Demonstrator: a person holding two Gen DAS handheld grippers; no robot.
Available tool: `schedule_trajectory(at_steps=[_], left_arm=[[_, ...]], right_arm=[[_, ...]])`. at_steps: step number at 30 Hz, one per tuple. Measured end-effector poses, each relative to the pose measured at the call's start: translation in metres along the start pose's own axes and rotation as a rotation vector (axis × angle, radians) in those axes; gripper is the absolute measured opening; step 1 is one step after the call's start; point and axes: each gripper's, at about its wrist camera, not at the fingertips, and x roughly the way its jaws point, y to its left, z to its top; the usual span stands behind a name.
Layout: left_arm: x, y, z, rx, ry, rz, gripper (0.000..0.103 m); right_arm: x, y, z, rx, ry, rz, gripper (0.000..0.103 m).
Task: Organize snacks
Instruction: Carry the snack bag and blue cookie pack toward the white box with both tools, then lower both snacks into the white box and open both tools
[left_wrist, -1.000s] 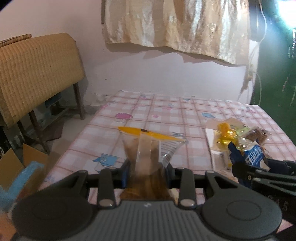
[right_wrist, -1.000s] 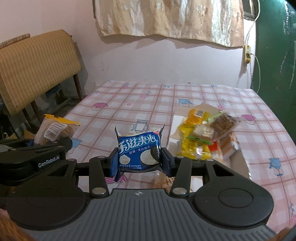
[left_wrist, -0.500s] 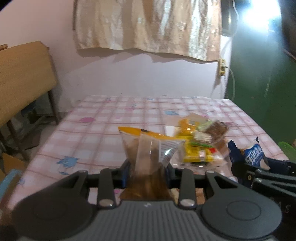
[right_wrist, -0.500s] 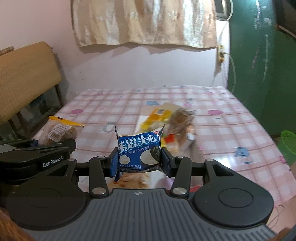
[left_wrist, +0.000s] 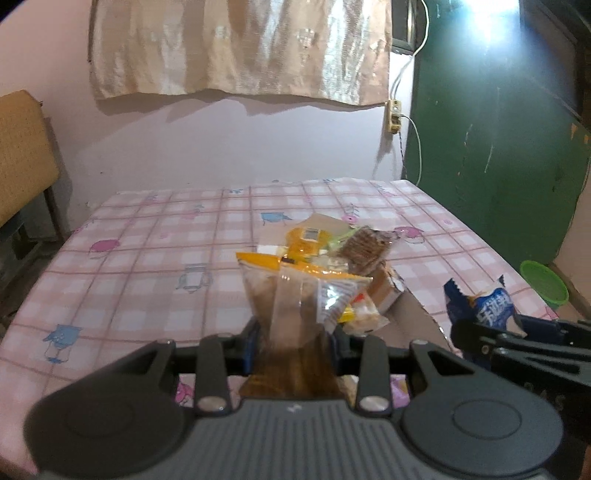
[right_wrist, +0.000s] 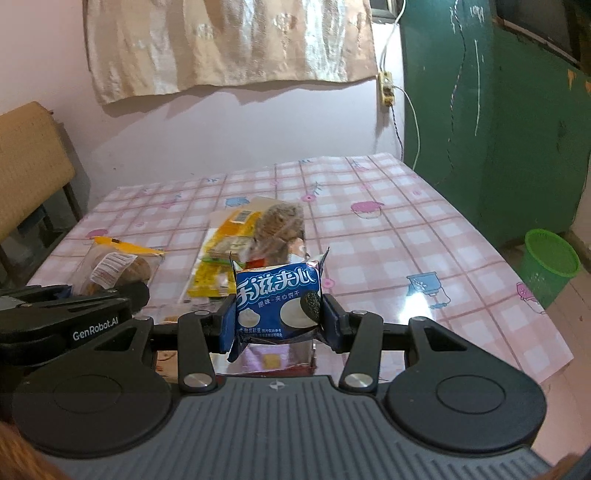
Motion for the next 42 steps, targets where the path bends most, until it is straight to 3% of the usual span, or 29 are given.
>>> schedule_trajectory(at_steps=[28,31,36,42], left_arm=[[0.029,-0.008,0.004,0.020,0.042,-0.041,0.034],[0.035,-0.007,0.004,0.015,0.057,-0.056,0.035],[0.040,0.000,0.000,-0.017,0.069,-0.080,0.054],[0.032,-0.002,0.000,-0.012,0.054,-0.087,0.060]], right_arm=[[0.027,-0.006,0.002,0.002,0.056,0.007,0.058],[0.030,-0.008,0.003,0.001,0.060,0.014,0.063],[0.035,-0.017,0.000,0.020,0.075,0.010,0.074],[0.028,-0.021,0.000,0.041,0.058,0.010,0.076]])
